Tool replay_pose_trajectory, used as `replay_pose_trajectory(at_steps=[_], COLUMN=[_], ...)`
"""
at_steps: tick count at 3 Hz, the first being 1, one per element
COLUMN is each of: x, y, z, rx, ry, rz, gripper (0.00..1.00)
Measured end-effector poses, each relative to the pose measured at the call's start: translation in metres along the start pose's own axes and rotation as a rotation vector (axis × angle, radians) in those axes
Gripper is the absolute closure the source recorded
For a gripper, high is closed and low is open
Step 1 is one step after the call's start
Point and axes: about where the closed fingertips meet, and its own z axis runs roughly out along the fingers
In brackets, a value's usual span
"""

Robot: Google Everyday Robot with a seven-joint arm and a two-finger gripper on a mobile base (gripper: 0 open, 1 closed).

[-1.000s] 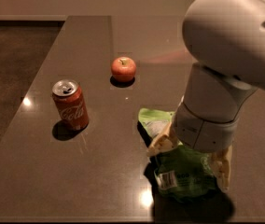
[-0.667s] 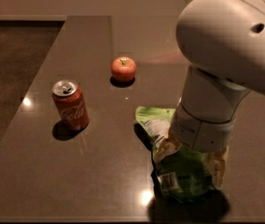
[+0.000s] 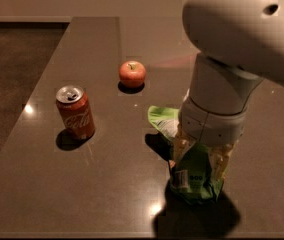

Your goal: Move green rice chip bag near apple

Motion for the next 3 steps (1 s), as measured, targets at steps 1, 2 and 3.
replay_pose_trajectory(at_steps=[1, 2, 3], x=[0.014, 0.034, 0.053], y=[-0.021, -0.048, -0.074], z=[-0.017, -0.035, -0.048], rx=[0.055, 0.117, 0.167], ry=[0.012, -0.006, -0.023], rz=[0.069, 0.172, 0.267], gripper=[1.0, 1.0, 1.0])
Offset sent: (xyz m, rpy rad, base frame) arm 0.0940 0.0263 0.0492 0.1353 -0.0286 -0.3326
